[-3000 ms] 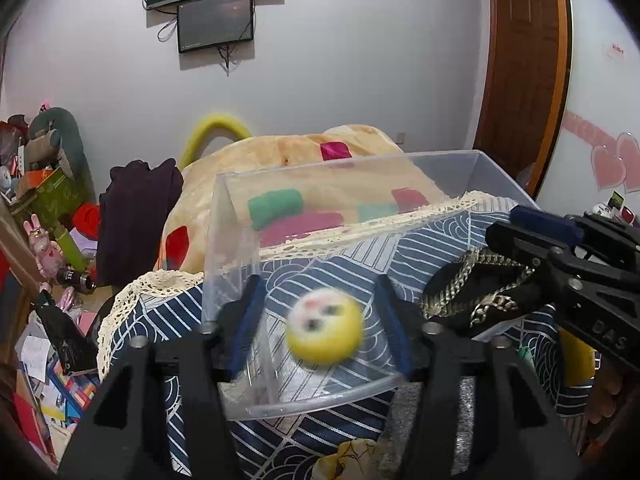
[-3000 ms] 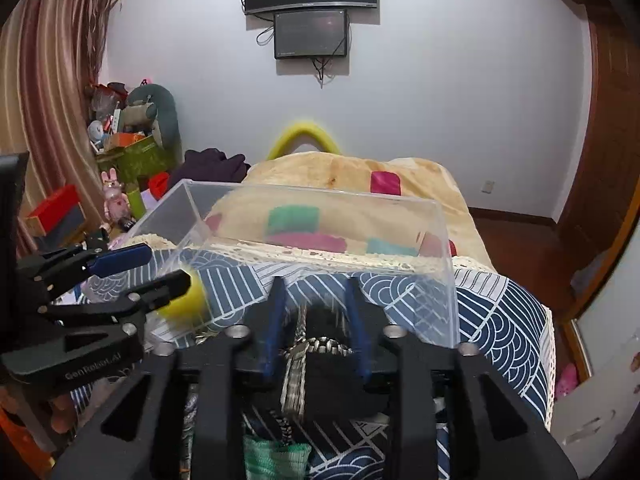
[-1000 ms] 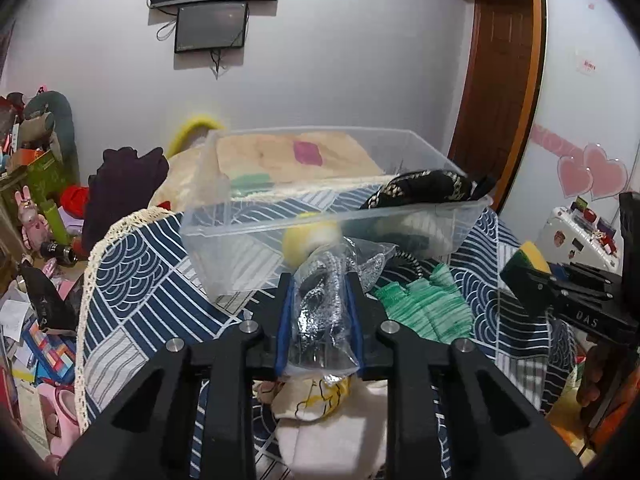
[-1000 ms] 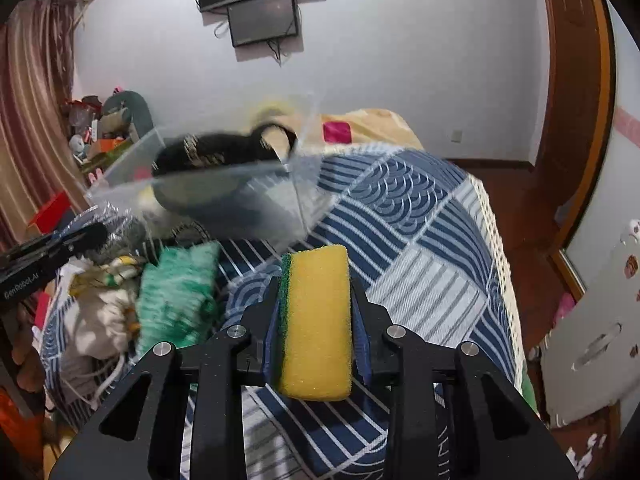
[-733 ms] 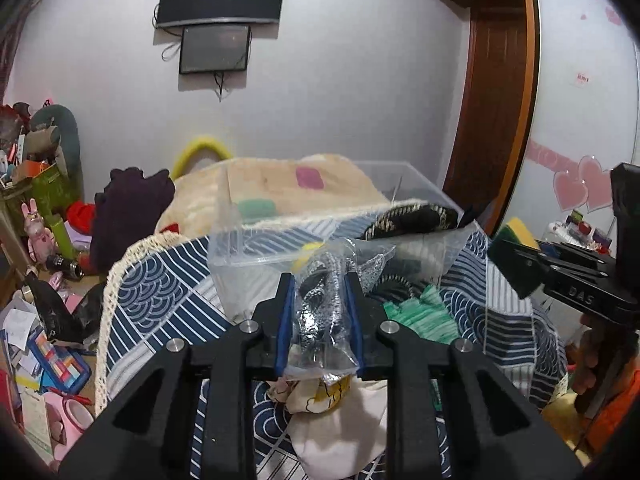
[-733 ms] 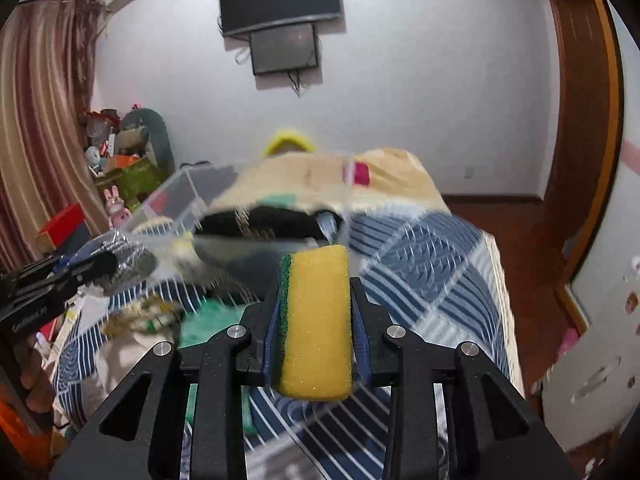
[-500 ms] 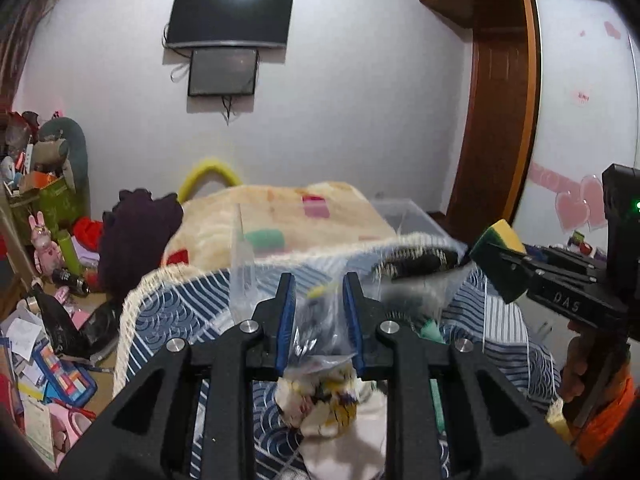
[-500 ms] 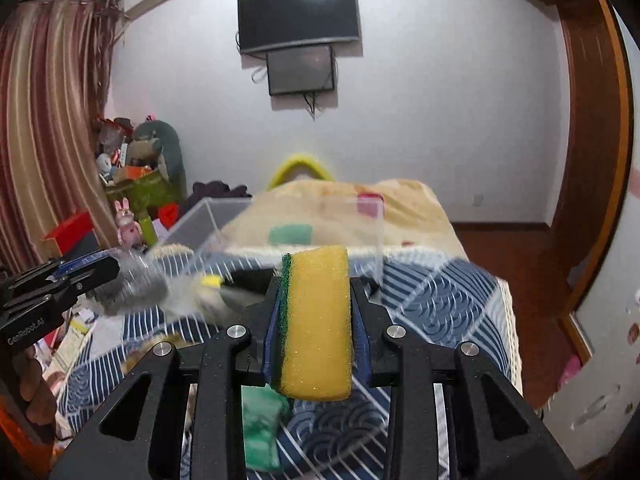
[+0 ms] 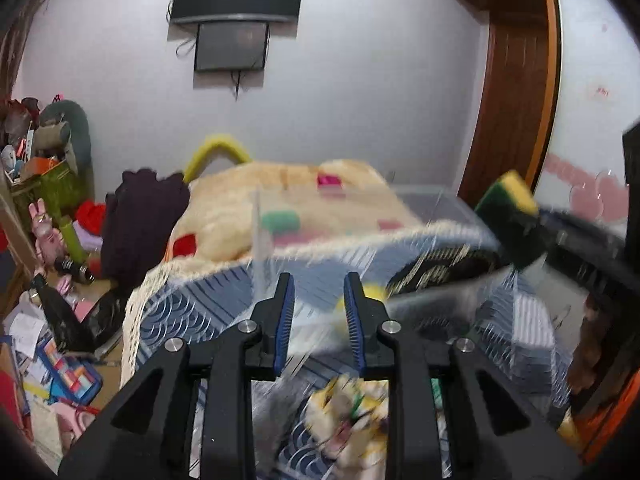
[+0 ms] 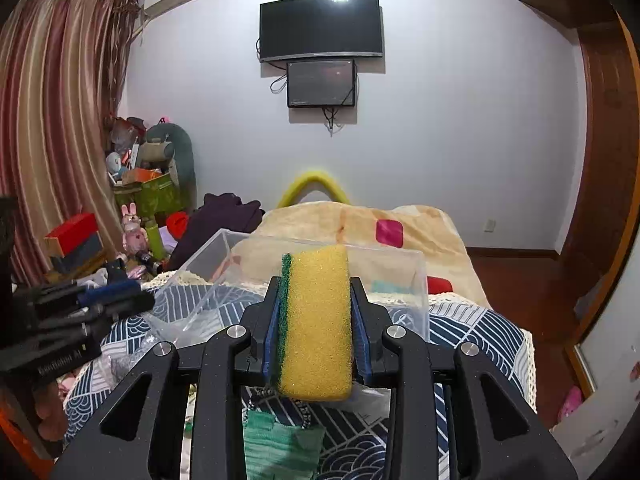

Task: Organize soft objects
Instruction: 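Drop the plastic bag in the box with left tool while right carries the sponge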

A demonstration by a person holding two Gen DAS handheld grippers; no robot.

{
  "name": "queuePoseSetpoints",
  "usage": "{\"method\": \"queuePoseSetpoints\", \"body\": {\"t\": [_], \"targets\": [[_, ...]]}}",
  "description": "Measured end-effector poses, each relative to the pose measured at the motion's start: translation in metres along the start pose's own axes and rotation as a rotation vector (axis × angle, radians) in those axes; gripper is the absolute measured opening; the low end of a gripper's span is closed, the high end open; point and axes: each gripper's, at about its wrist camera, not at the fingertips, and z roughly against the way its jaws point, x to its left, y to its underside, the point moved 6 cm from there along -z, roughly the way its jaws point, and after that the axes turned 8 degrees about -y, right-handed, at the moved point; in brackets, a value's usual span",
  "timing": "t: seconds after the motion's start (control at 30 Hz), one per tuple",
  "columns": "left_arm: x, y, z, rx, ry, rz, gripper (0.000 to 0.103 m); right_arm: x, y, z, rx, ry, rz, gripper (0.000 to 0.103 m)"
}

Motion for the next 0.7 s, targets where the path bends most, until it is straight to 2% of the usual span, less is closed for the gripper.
{"method": "queuePoseSetpoints", "body": {"t": [0.13,0.3,0.47,0.5,0.57,0.63,0.7], "targets": [[0.017,0.029,-0.005,0.056,-0.034,0.007,0.062,0.000,0.005,0.000,0.013,-0.005,-0.006,0.028],[0.029,0.063,-0.012,0.114,-0.064,-0.022,0.076,-0.002,0.005,0.000,0.024,0.002,-0.006,0.028],[0.043,0.089,-0.040,0.210,-0.077,0.017,0.075,-0.002,0.004,-0.003,0.037,-0.001,-0.012,0.028],[0.046,0.091,-0.044,0.220,-0.075,0.029,0.074,-0.002,0.005,-0.004,0.041,-0.001,-0.011,0.028],[0.052,0.092,-0.050,0.226,-0.086,0.050,0.060,-0.001,0.006,-0.005,0.046,0.000,-0.008,0.028],[0.054,0.091,-0.048,0.213,-0.092,0.045,0.038,-0.002,0.006,-0.005,0.049,0.001,-0.007,0.028],[0.055,0.090,-0.046,0.206,-0.086,0.051,0.030,-0.003,0.005,-0.006,0.049,0.005,-0.007,0.028]]}}
